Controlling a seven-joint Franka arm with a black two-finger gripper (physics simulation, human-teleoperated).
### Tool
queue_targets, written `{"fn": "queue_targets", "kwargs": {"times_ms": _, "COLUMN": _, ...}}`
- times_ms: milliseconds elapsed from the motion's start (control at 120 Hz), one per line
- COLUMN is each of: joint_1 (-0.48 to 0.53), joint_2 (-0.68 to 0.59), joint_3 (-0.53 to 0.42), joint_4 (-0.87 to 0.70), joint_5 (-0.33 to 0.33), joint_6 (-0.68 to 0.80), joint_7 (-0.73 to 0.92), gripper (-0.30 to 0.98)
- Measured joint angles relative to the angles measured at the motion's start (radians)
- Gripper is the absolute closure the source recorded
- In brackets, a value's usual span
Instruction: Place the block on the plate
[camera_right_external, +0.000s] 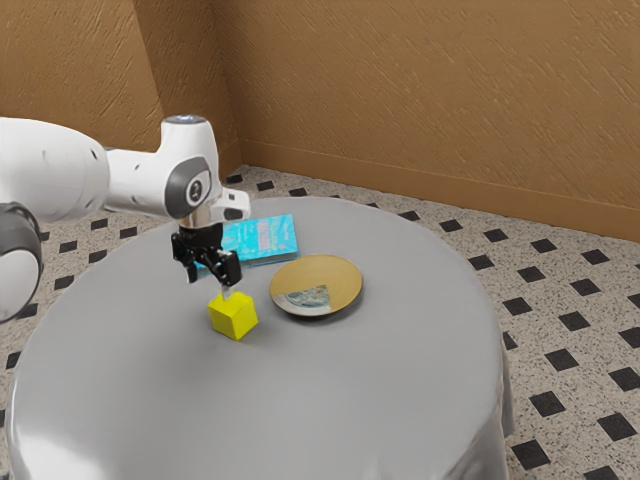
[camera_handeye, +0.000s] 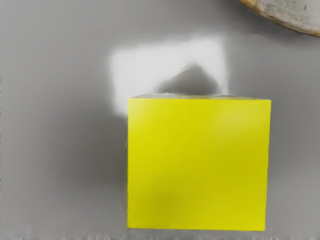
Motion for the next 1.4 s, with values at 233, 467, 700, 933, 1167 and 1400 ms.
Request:
{"fn": "queue_targets", "kwargs": {"times_ms": 233, "joint_1": 0.001, "joint_2": 0.029, "joint_3": 0.003, "joint_4": -0.002, "joint_5": -0.030, "joint_6": 0.010, "joint_7": 0.018, "gripper": 0.00}}
{"fn": "queue_targets", "kwargs": {"times_ms": 467, "joint_1": -0.016, "joint_2": 0.077, "joint_3": 0.002, "joint_4": 0.026, "joint_5": -0.054, "joint_6": 0.016, "joint_7": 0.030, "gripper": 0.00}}
{"fn": "queue_targets", "kwargs": {"times_ms": 700, "joint_1": -0.018, "joint_2": 0.144, "joint_3": -0.001, "joint_4": 0.049, "joint_5": -0.085, "joint_6": 0.019, "joint_7": 0.038, "gripper": 0.00}}
{"fn": "queue_targets", "kwargs": {"times_ms": 933, "joint_1": -0.012, "joint_2": 0.184, "joint_3": -0.004, "joint_4": 0.063, "joint_5": -0.118, "joint_6": 0.020, "joint_7": 0.048, "gripper": 0.00}}
{"fn": "queue_targets", "kwargs": {"times_ms": 1167, "joint_1": -0.011, "joint_2": 0.209, "joint_3": -0.006, "joint_4": 0.063, "joint_5": -0.162, "joint_6": 0.033, "joint_7": 0.059, "gripper": 0.03}}
{"fn": "queue_targets", "kwargs": {"times_ms": 1400, "joint_1": -0.011, "joint_2": 0.210, "joint_3": -0.006, "joint_4": 0.064, "joint_5": -0.180, "joint_6": 0.040, "joint_7": 0.062, "gripper": 0.14}}
